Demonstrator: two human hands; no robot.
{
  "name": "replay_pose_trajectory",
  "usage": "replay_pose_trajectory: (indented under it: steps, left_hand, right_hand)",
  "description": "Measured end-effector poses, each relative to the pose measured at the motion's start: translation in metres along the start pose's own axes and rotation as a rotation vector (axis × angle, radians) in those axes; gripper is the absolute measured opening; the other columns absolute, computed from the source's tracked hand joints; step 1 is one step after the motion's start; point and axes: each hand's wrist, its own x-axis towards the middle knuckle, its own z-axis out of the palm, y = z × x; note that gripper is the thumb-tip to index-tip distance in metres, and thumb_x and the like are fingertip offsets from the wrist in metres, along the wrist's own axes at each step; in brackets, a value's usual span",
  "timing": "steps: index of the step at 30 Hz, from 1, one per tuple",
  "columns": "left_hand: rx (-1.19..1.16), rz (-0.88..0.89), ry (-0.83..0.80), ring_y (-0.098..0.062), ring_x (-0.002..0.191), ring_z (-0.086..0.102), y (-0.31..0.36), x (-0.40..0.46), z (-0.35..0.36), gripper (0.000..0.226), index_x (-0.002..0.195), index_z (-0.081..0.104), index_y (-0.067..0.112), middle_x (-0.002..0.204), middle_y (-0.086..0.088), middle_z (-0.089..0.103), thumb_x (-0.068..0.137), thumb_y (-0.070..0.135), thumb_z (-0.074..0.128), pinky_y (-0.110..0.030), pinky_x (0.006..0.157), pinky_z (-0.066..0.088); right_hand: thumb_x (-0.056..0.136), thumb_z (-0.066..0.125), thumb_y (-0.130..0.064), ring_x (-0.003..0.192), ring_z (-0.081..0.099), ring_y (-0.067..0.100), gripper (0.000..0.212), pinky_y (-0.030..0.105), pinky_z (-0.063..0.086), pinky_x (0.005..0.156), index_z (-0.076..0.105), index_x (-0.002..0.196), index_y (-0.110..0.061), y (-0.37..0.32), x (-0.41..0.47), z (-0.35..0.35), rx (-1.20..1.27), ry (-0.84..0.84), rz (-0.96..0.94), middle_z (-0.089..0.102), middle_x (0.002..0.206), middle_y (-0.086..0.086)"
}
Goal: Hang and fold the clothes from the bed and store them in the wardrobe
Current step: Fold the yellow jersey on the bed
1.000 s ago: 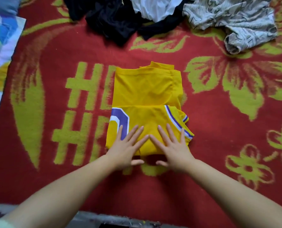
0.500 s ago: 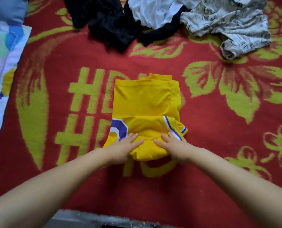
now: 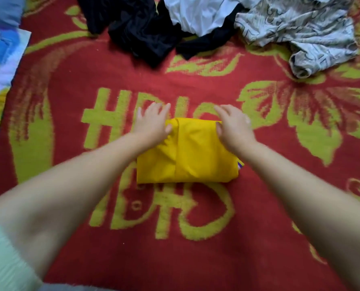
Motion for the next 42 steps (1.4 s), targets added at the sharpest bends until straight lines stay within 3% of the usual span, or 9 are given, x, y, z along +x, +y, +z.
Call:
replay_pose_trajectory:
  steps: [4,10,14,17,19,22,30,36,42]
  left_hand:
    - [0.064,0.107,0.159,-0.018,0.148,-0.007,0.037,-0.034,0.071,0.065,0.152,-0.002,0.030,0.160,0.000,-0.011,0.094,0.053,0.017,-0.061,0.111,-0.006]
    - [-0.005,0.030,0.082,-0.003,0.132,-0.042,0.002,-0.037,0.126,0.065,0.138,-0.032,0.036,0.144,0.011,-0.043,0.088,0.061,0.002,-0.063,0.110,0.006]
    - [-0.050,0.062,0.044,-0.010,0.136,-0.037,0.008,-0.042,0.106,0.073,0.148,-0.017,0.031,0.149,0.006,-0.035,0.091,0.064,0.015,-0.064,0.110,0.005]
    - [0.048,0.243,0.174,-0.029,0.147,-0.002,0.007,-0.070,0.097,0.084,0.151,0.003,0.027,0.159,-0.009,-0.004,0.083,0.068,0.034,-0.070,0.106,0.016]
    - [0.102,0.326,0.091,-0.033,0.146,-0.009,-0.002,-0.085,0.108,0.099,0.149,-0.014,0.034,0.158,-0.009,-0.017,0.079,0.063,0.050,-0.072,0.106,0.012]
    - [0.094,0.183,-0.048,-0.034,0.142,-0.026,0.000,-0.081,0.120,0.114,0.132,-0.041,0.044,0.150,-0.006,-0.039,0.082,0.044,0.061,-0.070,0.106,0.001]
    - [-0.023,0.083,-0.138,-0.036,0.147,-0.004,0.015,-0.072,0.068,0.088,0.150,-0.007,0.041,0.161,-0.003,-0.008,0.091,-0.008,0.038,-0.061,0.112,0.018]
    - [-0.043,0.057,-0.083,-0.034,0.147,0.004,-0.007,-0.146,-0.025,0.087,0.152,0.000,0.037,0.161,-0.004,0.003,0.089,-0.010,0.038,-0.055,0.113,0.022]
    - [0.035,-0.185,0.072,-0.032,0.145,0.013,-0.037,-0.270,-0.062,0.077,0.152,0.000,0.035,0.160,-0.006,0.010,0.093,-0.001,0.034,-0.050,0.109,0.029]
  right_hand:
    - [0.100,0.030,-0.048,0.148,-0.012,0.024,0.058,0.066,-0.006,0.108,0.010,0.152,-0.035,-0.024,-0.035,0.060,-0.165,-0.092,-0.174,-0.005,0.162,-0.001]
    - [0.094,0.012,-0.060,0.141,-0.032,0.020,0.060,0.069,-0.008,0.107,-0.021,0.141,-0.044,0.014,-0.032,0.100,-0.144,-0.140,-0.106,-0.034,0.149,-0.016]
    - [0.094,0.025,-0.062,0.143,-0.027,0.026,0.070,0.071,-0.005,0.107,-0.014,0.148,-0.040,0.006,-0.033,0.081,-0.147,-0.225,-0.132,-0.025,0.157,-0.006]
    - [0.085,0.047,-0.058,0.142,-0.027,0.033,0.087,0.073,-0.003,0.105,-0.009,0.150,-0.040,0.006,-0.060,0.068,-0.154,-0.214,-0.300,-0.025,0.157,0.001]
    - [0.079,0.055,-0.049,0.140,-0.031,0.034,0.099,0.073,-0.004,0.103,-0.018,0.145,-0.043,0.009,-0.085,0.075,-0.187,-0.254,-0.353,-0.031,0.154,0.000]
    - [0.085,0.058,-0.032,0.139,-0.032,0.036,0.104,0.074,0.004,0.104,-0.031,0.137,-0.045,0.008,-0.091,0.090,-0.225,-0.254,-0.211,-0.040,0.148,-0.003]
    - [0.100,0.040,-0.014,0.146,0.010,0.035,0.063,0.052,0.039,0.103,0.014,0.152,-0.037,-0.020,-0.056,0.047,-0.168,-0.289,-0.091,0.010,0.161,-0.003]
    - [0.097,0.047,-0.015,0.139,0.030,0.029,0.066,0.042,0.046,0.093,0.015,0.151,-0.036,-0.071,-0.085,-0.047,-0.238,-0.266,-0.274,0.026,0.155,-0.001]
    - [0.093,0.049,-0.009,0.138,0.030,0.028,0.073,0.038,0.050,0.080,0.015,0.152,-0.035,-0.151,-0.127,-0.099,-0.335,-0.179,-0.622,0.028,0.152,-0.001]
